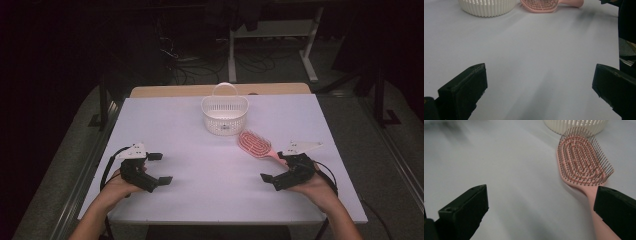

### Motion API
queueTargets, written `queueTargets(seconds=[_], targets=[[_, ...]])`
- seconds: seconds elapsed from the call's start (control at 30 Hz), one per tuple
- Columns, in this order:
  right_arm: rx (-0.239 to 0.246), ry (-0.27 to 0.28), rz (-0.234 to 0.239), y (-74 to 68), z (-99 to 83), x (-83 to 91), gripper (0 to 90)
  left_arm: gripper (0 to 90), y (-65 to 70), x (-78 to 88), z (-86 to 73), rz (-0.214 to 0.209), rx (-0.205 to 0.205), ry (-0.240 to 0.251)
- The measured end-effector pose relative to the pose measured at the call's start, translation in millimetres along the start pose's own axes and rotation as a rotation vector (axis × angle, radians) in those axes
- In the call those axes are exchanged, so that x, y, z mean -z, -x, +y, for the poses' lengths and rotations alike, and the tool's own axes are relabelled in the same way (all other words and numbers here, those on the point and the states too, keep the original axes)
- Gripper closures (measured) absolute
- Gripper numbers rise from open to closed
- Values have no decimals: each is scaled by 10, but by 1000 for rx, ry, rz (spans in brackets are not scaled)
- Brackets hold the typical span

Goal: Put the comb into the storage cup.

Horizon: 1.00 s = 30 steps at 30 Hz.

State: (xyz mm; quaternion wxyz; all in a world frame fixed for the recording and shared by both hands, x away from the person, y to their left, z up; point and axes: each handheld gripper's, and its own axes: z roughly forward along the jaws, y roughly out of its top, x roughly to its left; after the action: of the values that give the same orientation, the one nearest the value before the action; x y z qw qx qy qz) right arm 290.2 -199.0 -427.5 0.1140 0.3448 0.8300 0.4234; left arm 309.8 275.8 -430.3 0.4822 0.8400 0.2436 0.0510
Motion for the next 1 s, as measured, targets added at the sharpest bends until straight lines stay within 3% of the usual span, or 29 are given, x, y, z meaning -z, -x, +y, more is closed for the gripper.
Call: queueTargets(seconds=[1.0], targets=[[-5,-1,2,223,193,131,0,0,-23,2,4,4,9,16]])
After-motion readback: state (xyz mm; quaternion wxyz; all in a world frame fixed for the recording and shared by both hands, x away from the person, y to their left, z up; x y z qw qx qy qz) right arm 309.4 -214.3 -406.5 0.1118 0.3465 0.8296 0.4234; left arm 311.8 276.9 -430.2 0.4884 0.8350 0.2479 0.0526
